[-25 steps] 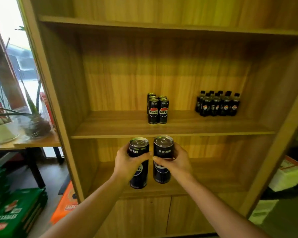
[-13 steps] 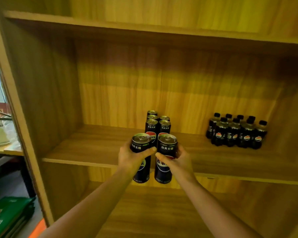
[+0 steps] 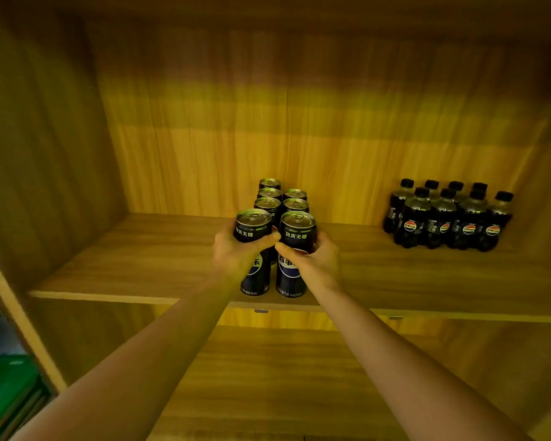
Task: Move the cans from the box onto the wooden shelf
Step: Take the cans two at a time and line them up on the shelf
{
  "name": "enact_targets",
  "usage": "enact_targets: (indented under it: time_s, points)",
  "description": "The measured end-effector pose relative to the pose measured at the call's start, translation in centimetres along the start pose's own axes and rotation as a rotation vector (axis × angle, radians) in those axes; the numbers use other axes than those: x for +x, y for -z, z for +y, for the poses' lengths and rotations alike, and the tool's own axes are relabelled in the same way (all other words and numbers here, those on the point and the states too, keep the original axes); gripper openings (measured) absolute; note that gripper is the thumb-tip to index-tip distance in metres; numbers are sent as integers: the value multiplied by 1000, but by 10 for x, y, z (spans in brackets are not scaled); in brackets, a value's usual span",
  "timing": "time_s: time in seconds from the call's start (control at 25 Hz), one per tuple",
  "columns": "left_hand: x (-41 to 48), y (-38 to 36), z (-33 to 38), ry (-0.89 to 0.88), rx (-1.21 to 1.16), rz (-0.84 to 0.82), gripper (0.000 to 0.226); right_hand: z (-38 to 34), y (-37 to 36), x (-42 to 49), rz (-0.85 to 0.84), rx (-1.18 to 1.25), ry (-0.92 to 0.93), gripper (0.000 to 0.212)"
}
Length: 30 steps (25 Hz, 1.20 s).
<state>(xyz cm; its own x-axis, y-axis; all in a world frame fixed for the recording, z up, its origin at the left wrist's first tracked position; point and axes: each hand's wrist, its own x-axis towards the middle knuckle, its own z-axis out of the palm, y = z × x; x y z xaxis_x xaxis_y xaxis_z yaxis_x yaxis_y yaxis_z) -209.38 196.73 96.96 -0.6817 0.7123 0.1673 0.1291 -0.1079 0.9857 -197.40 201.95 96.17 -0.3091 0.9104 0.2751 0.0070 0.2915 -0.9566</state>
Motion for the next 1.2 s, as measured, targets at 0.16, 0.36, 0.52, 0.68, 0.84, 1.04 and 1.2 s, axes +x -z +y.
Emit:
enact_targets:
  time_s: [0.16, 0.36, 0.52, 0.68, 0.84, 1.04, 1.2]
  points:
    - [12, -7, -9, -6, 31, 9, 55, 11, -2, 16, 37, 10, -17, 56]
    - [30, -14, -23, 10, 33, 13, 53, 25, -5, 32, 35, 21, -23, 54]
    - [38, -21, -31, 22, 43, 10, 55, 38, -4, 42, 10, 15, -33, 56]
    - [44, -29, -37, 22, 34, 29, 60, 50, -4, 52, -17, 8, 2, 60]
    - [44, -34, -44, -28, 11, 45, 64, 57, -7, 56, -33, -5, 21, 65]
    - [39, -27, -49, -9, 34, -54, 80, 65, 0, 44, -117, -155, -4, 76]
    - [30, -1, -74, 106, 407, -122, 79, 88, 8, 31, -159, -556, -107, 65]
